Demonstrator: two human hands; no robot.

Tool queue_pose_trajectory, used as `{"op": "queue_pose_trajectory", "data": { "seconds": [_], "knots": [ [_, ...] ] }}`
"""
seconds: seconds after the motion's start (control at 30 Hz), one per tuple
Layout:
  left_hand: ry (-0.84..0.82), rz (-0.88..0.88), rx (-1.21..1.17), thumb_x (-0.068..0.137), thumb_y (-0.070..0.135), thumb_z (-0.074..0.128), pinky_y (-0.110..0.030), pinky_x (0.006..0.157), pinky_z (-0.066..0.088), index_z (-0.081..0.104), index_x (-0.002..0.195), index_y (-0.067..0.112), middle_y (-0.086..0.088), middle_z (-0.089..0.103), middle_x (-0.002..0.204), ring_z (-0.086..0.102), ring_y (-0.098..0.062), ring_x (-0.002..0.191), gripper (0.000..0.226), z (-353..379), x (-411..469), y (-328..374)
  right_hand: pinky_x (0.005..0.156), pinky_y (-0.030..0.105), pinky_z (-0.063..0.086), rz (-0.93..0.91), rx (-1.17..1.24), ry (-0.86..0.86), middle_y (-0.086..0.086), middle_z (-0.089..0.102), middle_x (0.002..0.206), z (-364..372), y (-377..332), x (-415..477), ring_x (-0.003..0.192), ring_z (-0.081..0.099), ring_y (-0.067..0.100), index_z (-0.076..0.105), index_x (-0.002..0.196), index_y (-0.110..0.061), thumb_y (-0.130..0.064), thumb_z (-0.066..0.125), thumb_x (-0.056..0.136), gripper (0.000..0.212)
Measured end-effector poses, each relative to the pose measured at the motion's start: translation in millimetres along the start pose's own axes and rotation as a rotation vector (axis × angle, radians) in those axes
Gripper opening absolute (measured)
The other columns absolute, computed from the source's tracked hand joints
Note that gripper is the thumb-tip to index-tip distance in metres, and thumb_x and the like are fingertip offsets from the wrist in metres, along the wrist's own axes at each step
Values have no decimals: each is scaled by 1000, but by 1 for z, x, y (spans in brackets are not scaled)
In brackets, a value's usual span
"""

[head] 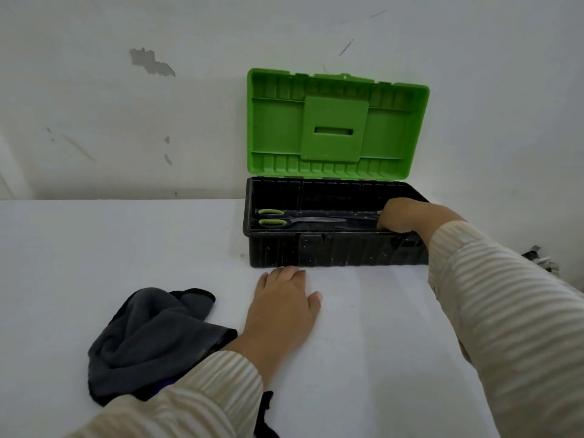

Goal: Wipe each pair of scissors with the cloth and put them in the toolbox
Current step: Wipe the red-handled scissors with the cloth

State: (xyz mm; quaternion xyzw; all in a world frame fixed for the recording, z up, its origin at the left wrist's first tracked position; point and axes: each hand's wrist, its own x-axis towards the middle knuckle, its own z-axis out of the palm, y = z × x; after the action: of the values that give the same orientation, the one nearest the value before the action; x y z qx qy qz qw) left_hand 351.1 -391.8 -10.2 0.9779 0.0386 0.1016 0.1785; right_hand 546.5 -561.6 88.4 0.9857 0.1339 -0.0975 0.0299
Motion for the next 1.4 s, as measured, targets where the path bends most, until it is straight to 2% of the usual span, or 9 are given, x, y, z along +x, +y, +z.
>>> {"op": "queue_pose_trajectory", "data": {
  "seconds": [0.17, 0.23, 0.4, 0.73, 0.87, 1.03, 1.13, 1.23, 1.4],
  "knots": [
    [34, -16, -181, 96, 26, 41, -27, 114, 26, 48, 138, 15, 0, 45, 144, 38, -17, 133, 43, -4, -2, -3, 73, 33, 50, -94, 339, 665, 17, 68, 89, 19, -17, -46, 85, 62, 34, 69, 81, -6, -18, 49, 84, 23],
    [131, -21, -294, 94, 15, 44, -24, 103, 36, 59, 126, 14, -1, 57, 130, 47, -17, 121, 35, -13, -7, -3, 76, 38, 51, -183, 397, 773, 17, 65, 88, 35, -40, -73, 83, 59, 35, 70, 82, -7, -21, 48, 84, 26],
    [345, 79, -266, 87, 7, 50, -36, 87, 46, 68, 106, 12, -6, 65, 106, 54, -26, 102, 27, -52, -1, 9, 86, 40, 47, -275, 341, 658, 8, 62, 107, 56, -82, -112, 101, 52, 28, 69, 103, -16, -25, 50, 87, 26],
    [240, 115, 14, 87, 21, 53, -37, 102, 37, 48, 130, 13, -5, 45, 135, 40, -26, 125, 44, -116, 107, 13, 89, 38, 44, -234, 293, 769, 8, 57, 115, -20, -91, -51, 108, 49, 26, 59, 118, -15, -28, 51, 87, 34],
    [229, 72, 36, 86, 21, 53, -41, 117, 19, 28, 145, 12, -12, 17, 158, 13, -29, 145, 65, -148, 173, 13, 97, 38, 42, -216, 266, 747, 9, 50, 125, -72, -89, -3, 116, 44, 25, 47, 128, -13, -28, 50, 87, 44],
    [211, 18, 73, 87, 17, 49, -44, 120, 5, 8, 151, 16, -10, -5, 161, -7, -32, 148, 76, -190, 243, 17, 113, 42, 24, -174, 263, 639, 10, 21, 151, -138, -91, 43, 139, 17, 26, 20, 143, -12, -31, 52, 88, 66],
    [158, -12, 109, 87, 17, 45, -47, 120, 5, 9, 151, 13, -11, 3, 161, -2, -33, 148, 74, -205, 273, 15, 116, 43, 17, -167, 215, 574, 9, 5, 155, -169, -91, 66, 143, 3, 26, 7, 145, -14, -26, 52, 88, 74],
    [102, -7, 172, 84, 18, 47, -50, 117, 15, 27, 144, 8, -11, 34, 149, 24, -32, 139, 64, -211, 282, 13, 116, 41, 15, -165, 197, 445, 7, 3, 156, -185, -87, 81, 143, -1, 26, 4, 145, -13, -20, 48, 89, 72],
    [164, 44, 278, 90, 20, 42, -51, 115, 16, 46, 133, 13, -7, 50, 133, 42, -30, 125, 44, -218, 271, 16, 109, 42, 30, -170, 87, 475, 10, 40, 140, -184, -81, 74, 129, 33, 28, 35, 134, -10, -41, 40, 93, 52]
  ]
}}
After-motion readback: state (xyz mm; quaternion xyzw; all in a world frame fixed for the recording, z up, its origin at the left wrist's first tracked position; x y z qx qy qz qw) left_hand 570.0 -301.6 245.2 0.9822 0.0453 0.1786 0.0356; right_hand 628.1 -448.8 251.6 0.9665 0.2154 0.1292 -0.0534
